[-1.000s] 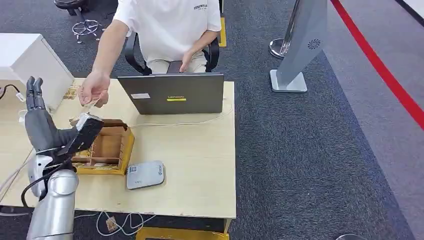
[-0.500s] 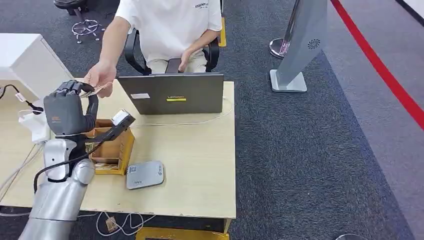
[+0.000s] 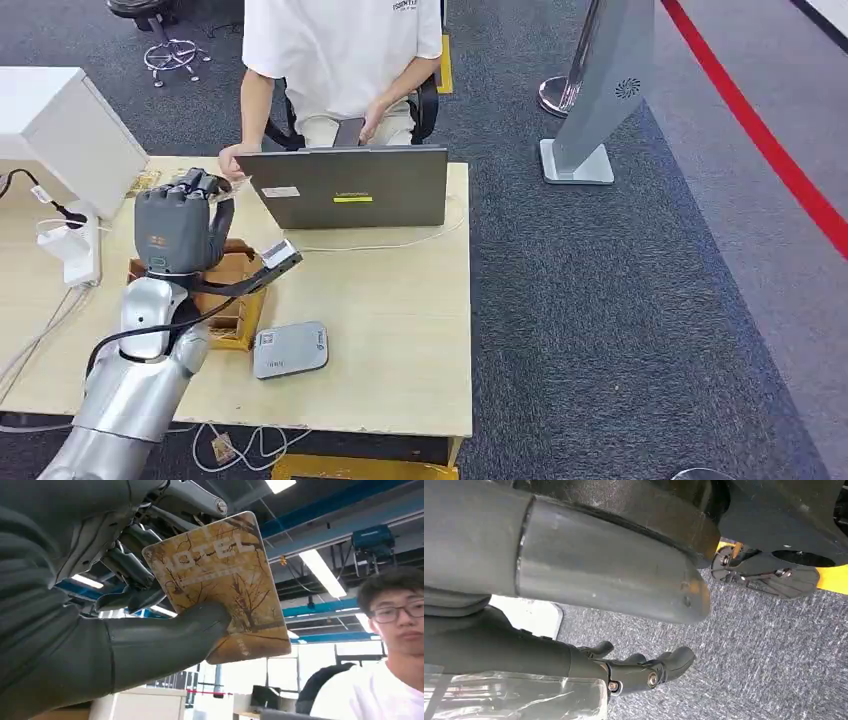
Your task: Pass the card to the sensor for recognition and then transmit it.
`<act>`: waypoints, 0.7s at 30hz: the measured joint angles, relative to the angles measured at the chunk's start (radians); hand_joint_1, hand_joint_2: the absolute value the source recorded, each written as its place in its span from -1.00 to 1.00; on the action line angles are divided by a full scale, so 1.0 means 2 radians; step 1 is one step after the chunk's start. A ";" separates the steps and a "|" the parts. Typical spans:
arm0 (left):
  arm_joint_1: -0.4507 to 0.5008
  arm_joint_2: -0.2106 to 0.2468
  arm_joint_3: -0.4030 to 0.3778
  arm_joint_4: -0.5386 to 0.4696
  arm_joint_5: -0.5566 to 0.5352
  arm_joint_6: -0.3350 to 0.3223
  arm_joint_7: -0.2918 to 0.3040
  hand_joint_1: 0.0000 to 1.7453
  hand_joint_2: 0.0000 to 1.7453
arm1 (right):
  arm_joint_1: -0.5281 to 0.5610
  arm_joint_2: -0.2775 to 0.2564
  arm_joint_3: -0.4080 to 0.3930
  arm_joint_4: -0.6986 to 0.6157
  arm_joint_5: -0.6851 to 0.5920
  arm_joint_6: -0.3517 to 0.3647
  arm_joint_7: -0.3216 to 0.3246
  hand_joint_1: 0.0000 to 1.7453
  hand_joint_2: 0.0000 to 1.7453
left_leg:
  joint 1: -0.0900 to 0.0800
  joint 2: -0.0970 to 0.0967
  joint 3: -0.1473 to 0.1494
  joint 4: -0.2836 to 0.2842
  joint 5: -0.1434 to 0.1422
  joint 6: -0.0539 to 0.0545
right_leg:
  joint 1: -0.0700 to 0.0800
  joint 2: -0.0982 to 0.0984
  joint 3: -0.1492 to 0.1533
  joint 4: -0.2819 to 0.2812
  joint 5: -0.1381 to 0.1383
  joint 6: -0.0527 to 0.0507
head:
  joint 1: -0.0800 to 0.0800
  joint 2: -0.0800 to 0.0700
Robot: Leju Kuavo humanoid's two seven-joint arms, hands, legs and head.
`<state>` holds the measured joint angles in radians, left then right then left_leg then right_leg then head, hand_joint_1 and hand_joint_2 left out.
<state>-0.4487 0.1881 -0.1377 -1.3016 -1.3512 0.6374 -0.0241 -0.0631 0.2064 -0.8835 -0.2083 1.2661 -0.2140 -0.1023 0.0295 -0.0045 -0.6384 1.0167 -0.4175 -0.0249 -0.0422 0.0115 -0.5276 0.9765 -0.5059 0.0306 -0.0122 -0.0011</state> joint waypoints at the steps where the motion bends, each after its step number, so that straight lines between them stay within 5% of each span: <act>1: 0.003 -0.002 -0.004 0.000 0.000 0.000 0.002 1.00 1.00 | 0.000 0.000 0.000 0.000 0.000 0.000 0.001 -1.00 -1.00 | 0.000 0.000 0.000 0.000 0.000 0.000 | 0.000 0.000 0.000 0.000 0.000 0.000 | 0.000 0.000; 5: 0.030 -0.009 -0.018 -0.020 -0.005 -0.006 0.006 1.00 1.00 | 0.001 0.000 0.000 0.000 -0.005 -0.002 0.004 -1.00 -1.00 | 0.000 0.000 0.000 0.000 0.000 0.000 | 0.000 0.000 0.000 0.000 0.000 0.000 | 0.000 0.000; 12: 0.112 -0.012 -0.061 -0.087 -0.016 -0.078 0.048 1.00 1.00 | 0.003 0.000 -0.001 0.000 -0.011 -0.004 0.009 -1.00 -1.00 | 0.000 0.000 0.000 0.000 0.000 0.000 | 0.000 0.000 -0.001 0.000 0.000 0.000 | 0.000 0.000; 21: 0.135 -0.011 -0.080 -0.103 -0.007 -0.150 0.077 1.00 1.00 | 0.006 0.000 -0.004 0.000 -0.010 -0.009 0.010 -1.00 -1.00 | 0.000 0.000 0.000 0.000 0.000 0.000 | 0.000 0.000 -0.001 0.000 0.000 0.000 | 0.000 0.000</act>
<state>-0.1780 0.1652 -0.2983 -1.5068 -1.3657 0.3375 0.1297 -0.0511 0.2071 -0.8923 -0.2079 1.2471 -0.2312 -0.0820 0.0295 -0.0046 -0.6385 1.0165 -0.4181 -0.0248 -0.0423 0.0112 -0.5287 0.9765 -0.5065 0.0306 -0.0122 -0.0011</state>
